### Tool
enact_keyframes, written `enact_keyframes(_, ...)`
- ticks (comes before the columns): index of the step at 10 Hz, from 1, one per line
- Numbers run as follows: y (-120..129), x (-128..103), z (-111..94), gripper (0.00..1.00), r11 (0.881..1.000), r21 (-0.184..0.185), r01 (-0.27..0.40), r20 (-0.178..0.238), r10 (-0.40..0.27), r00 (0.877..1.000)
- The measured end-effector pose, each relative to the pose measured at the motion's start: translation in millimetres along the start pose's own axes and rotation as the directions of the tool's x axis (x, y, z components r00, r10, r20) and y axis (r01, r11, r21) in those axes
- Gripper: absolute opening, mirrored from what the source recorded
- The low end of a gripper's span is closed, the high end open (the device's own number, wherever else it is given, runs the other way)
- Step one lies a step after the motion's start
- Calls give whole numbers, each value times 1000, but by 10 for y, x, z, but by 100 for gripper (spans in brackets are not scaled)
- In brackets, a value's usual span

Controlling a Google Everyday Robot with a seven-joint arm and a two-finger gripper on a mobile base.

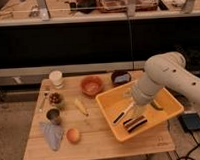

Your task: Place apple in paper cup

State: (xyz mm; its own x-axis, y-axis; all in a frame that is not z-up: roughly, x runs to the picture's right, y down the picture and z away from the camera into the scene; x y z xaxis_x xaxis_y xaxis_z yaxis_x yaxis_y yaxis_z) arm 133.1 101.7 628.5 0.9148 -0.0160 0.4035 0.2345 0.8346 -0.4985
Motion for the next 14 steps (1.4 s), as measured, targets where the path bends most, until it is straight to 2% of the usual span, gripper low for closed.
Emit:
enact_keyframes(1,-14,-130,23,65,1000,6,15,44,-16,999)
enact_keyframes(2,-37,-358,69,65,999,15,38,89,-39,995)
enact_keyframes(3,-58,-580,120,65,998,26,57,115,-60,992)
enact_keyframes(5,-131,-1041,212,65,993,54,102,140,-109,984)
enact_keyframes(6,-179,-1301,269,62,989,66,130,147,-139,979)
enact_keyframes(7,-202,-1421,318,56,988,67,142,152,-151,977)
enact_keyframes(8,-241,-1571,436,45,986,59,155,171,-163,972)
enact_keyframes(9,-259,-1649,576,42,986,41,164,191,-169,967)
enact_keyframes(11,-282,-1829,882,49,982,-15,190,214,-183,960)
enact_keyframes(12,-275,-1880,1055,62,979,-49,200,222,-185,957)
enact_keyframes(14,-238,-1973,1217,78,973,-88,212,226,-188,956)
